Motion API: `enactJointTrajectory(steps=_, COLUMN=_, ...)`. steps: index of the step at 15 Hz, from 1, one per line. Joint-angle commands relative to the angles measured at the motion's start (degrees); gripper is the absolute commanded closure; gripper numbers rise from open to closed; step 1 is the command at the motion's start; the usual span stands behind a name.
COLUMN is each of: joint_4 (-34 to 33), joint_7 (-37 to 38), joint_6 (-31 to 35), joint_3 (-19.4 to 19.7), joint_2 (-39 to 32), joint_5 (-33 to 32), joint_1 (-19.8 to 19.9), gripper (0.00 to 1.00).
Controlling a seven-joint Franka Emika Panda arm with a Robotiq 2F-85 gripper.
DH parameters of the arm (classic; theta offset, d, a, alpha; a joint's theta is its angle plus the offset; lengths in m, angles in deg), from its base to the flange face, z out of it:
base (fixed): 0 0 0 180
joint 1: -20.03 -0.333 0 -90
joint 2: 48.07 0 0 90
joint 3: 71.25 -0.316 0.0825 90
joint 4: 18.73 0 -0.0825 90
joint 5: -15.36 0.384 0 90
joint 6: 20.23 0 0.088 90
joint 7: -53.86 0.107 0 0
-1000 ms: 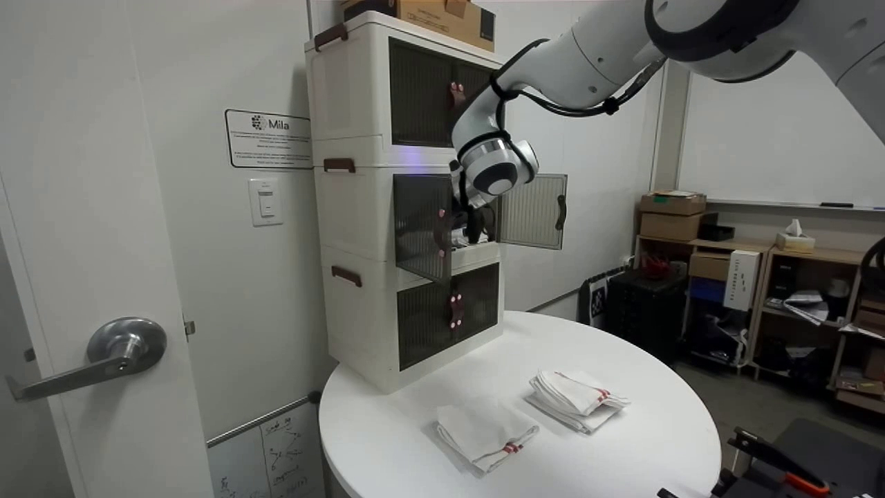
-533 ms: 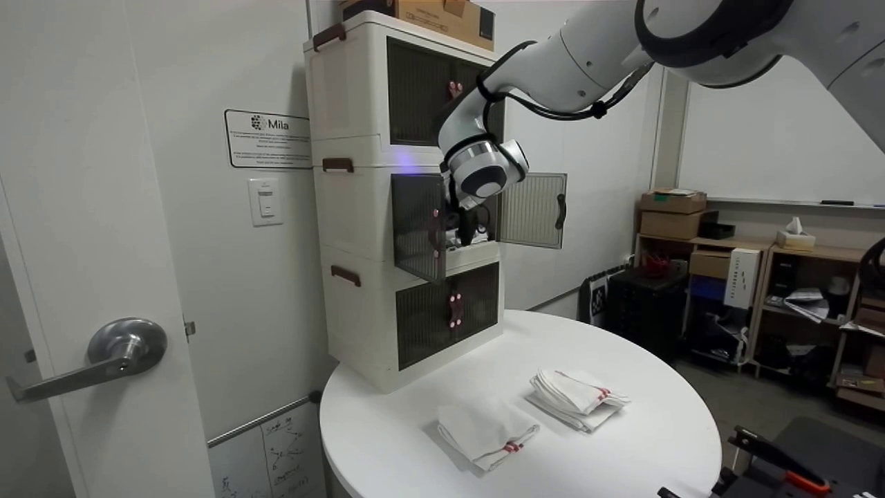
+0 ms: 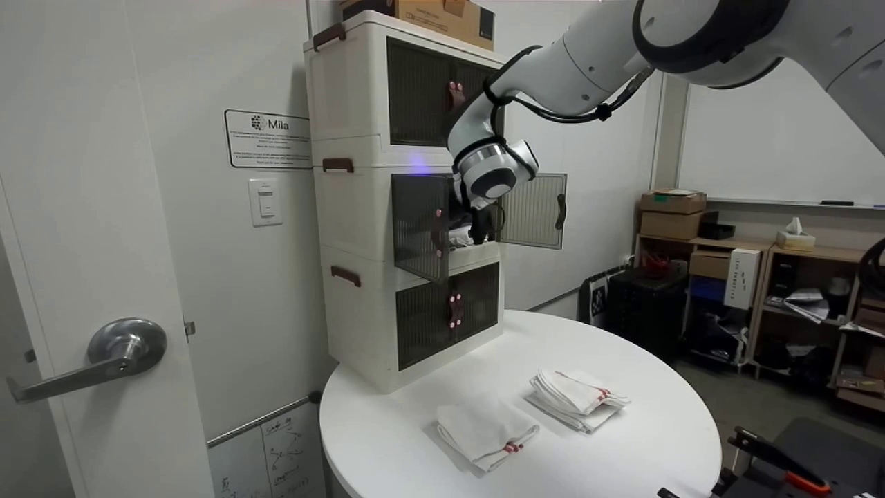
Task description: Remove the towel from the cabinet and put it on the table
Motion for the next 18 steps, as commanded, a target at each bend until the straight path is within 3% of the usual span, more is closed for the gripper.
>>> enactJointTrajectory(steps=1, joint_4=3.95, joint_7=6.12, joint_6=0.62, joint_3=2.97, joint_2=3.35, joint_5=-4.49, joint_1=-0.56, gripper=0.98)
enactJointTrajectory(steps=5, joint_4=11.71, joint_7=14.75, joint_6=-0.75, joint_3=7.2, joint_2=9.87, joint_5=-13.17, joint_1=-1.93, gripper=0.98)
enactJointTrajectory(steps=6, joint_4=14.07, joint_7=18.22, joint_6=0.16, joint_3=4.87, joint_2=12.01, joint_5=-18.62, joint_1=0.18, gripper=0.98)
enactJointTrajectory(steps=7, joint_4=16.55, joint_7=21.26, joint_6=-0.66, joint_3=5.34, joint_2=14.21, joint_5=-23.02, joint_1=0.37, gripper=0.98)
enactJointTrajectory(steps=8, joint_4=18.79, joint_7=24.03, joint_6=-3.2, joint_3=9.66, joint_2=16.34, joint_5=-25.77, joint_1=-2.53, gripper=0.98)
enactJointTrajectory(steps=9, joint_4=21.3, joint_7=28.35, joint_6=-4.47, joint_3=7.75, joint_2=18.82, joint_5=-32.31, joint_1=-0.23, gripper=0.98)
enactJointTrajectory(steps=10, joint_4=23.01, joint_7=31.42, joint_6=-6.32, joint_3=8.25, joint_2=20.93, joint_5=-36.7, joint_1=-0.03, gripper=0.98)
enactJointTrajectory(steps=11, joint_4=24.4, joint_7=35.14, joint_6=-9.38, joint_3=11.81, joint_2=22.97, joint_5=-40.12, joint_1=-3.18, gripper=0.98)
enactJointTrajectory(steps=12, joint_4=25.98, joint_7=39.27, joint_6=-11.46, joint_3=8.19, joint_2=25.62, joint_5=-46.04, joint_1=0.68, gripper=0.98)
enactJointTrajectory(steps=14, joint_4=27.78, joint_7=44.94, joint_6=-16.36, joint_3=6.52, joint_2=30.12, joint_5=-52.95, joint_1=3.28, gripper=0.98)
enactJointTrajectory(steps=18, joint_4=30.31, joint_7=50.94, joint_6=-25.65, joint_3=5.08, joint_2=39.36, joint_5=-58.52, joint_1=6.82, gripper=0.98)
